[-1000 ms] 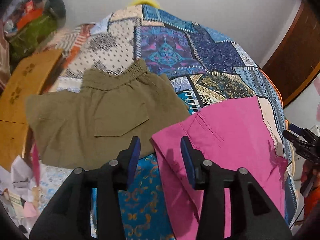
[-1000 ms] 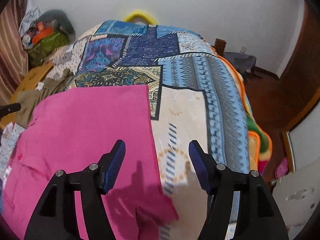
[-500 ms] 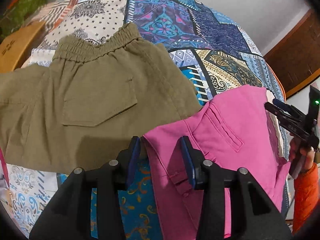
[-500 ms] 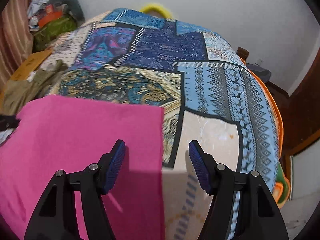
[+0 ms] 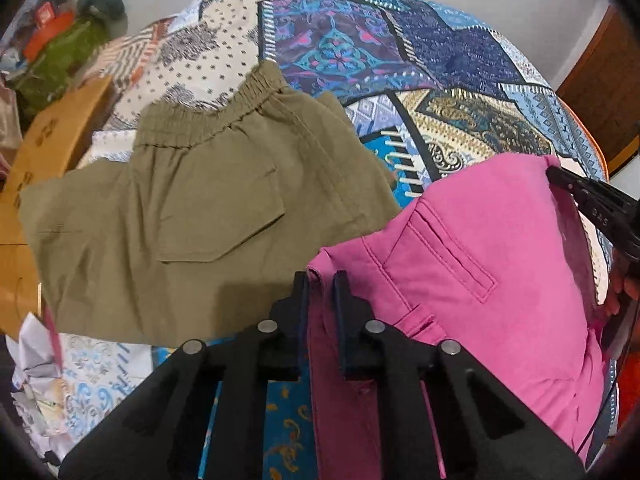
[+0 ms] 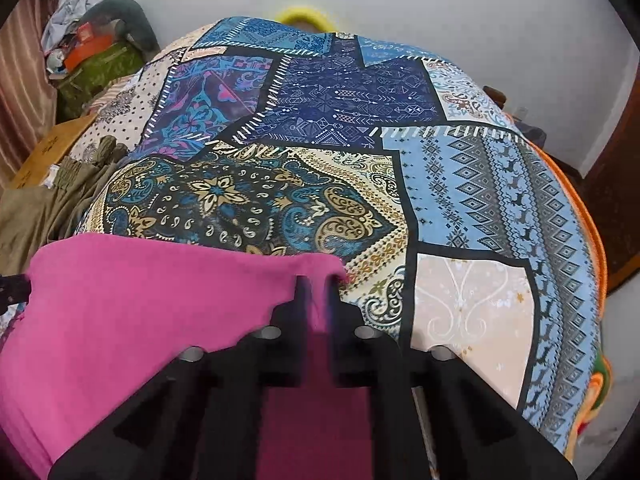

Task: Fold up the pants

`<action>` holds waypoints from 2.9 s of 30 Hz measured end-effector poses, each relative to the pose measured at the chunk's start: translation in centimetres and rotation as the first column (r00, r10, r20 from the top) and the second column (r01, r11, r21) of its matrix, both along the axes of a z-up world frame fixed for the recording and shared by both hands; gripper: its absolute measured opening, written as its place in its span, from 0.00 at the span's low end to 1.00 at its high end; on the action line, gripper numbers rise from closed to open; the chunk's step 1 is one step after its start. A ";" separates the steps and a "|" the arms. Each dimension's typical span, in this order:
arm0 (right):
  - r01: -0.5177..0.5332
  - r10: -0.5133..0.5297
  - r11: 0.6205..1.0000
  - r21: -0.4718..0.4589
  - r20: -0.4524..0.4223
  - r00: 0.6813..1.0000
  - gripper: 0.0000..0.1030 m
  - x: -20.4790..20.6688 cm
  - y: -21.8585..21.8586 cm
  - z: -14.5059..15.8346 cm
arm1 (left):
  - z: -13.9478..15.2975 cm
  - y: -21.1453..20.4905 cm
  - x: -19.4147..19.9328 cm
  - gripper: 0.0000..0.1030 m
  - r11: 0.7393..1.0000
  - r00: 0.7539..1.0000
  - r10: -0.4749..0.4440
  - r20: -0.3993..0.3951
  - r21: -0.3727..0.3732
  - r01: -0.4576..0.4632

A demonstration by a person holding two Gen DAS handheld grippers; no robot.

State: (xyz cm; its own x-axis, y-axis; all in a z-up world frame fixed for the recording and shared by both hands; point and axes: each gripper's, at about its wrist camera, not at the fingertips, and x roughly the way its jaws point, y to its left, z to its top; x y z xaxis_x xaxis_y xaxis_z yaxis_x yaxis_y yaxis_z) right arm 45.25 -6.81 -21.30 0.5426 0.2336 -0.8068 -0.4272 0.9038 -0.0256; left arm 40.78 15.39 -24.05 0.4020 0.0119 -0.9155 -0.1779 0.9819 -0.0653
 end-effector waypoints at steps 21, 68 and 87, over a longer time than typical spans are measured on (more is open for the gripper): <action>0.033 -0.069 0.988 0.151 0.239 0.969 0.04 -8.9 -7.6 16.5 | 16.2 -4.7 -7.5 0.09 0.990 0.942 -0.133 0.307 0.084 0.112; -0.233 0.232 0.971 -0.056 -0.020 0.973 0.53 -23.8 -2.9 1.3 | 4.0 -15.9 -18.2 0.52 0.823 0.835 -0.550 0.023 0.184 0.537; -0.199 0.192 0.972 0.129 0.063 0.979 0.08 -22.2 -3.4 4.2 | 4.3 -16.3 -15.3 0.16 0.826 0.847 -0.527 0.069 0.278 0.491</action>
